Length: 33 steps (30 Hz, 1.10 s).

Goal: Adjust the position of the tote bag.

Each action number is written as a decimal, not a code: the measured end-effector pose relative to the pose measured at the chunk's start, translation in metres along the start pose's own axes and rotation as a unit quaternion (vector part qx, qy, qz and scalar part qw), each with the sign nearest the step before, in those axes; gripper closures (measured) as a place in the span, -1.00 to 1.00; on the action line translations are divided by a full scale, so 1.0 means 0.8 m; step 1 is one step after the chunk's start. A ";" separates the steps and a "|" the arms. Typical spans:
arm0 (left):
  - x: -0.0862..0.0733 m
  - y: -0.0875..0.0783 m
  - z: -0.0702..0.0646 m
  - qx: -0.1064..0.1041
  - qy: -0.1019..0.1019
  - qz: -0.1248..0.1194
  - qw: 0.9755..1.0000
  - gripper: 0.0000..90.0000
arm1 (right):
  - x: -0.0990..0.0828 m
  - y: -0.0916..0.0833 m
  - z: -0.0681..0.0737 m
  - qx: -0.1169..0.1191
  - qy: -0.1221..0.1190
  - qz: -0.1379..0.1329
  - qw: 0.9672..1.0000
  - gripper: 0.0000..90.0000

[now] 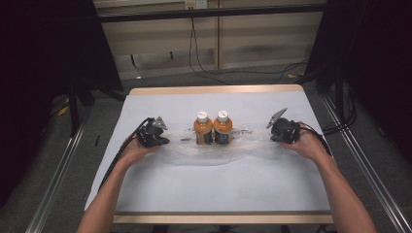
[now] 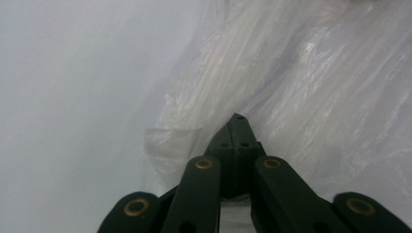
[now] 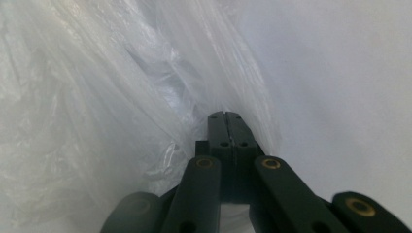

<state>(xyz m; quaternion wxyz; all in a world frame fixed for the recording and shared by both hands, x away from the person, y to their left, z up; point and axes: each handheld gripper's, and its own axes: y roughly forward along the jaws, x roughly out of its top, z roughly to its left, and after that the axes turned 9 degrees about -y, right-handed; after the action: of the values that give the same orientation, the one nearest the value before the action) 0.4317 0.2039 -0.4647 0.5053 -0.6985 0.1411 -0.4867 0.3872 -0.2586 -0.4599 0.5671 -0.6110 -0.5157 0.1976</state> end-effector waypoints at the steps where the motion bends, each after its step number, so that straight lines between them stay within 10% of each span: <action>1: 0.000 -0.001 0.000 -0.004 0.000 -0.006 1.000 1.00 | -0.001 -0.001 0.000 0.004 0.007 -0.012 1.000 1.00; 11: 0.001 -0.018 -0.019 -0.039 -0.009 -0.080 0.996 1.00 | -0.006 -0.026 0.002 0.029 0.059 -0.131 0.989 1.00; 21: 0.017 -0.043 -0.050 -0.084 -0.004 -0.151 0.985 1.00 | 0.003 -0.047 0.008 0.037 0.071 -0.186 0.979 1.00; 27: 0.035 -0.032 -0.069 -0.104 -0.006 -0.163 0.981 1.00 | 0.032 -0.053 0.003 0.055 0.067 -0.222 0.971 1.00; 33: 0.055 -0.013 -0.100 -0.128 0.017 -0.154 0.980 1.00 | 0.063 -0.038 0.009 0.072 0.055 -0.220 0.971 1.00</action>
<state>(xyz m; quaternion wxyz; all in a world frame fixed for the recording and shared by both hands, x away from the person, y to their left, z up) 0.3843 0.1330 -0.4313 0.3282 -0.7625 0.1018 -0.5482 0.3884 -0.2171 -0.4176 0.6668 -0.4497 -0.5901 0.0708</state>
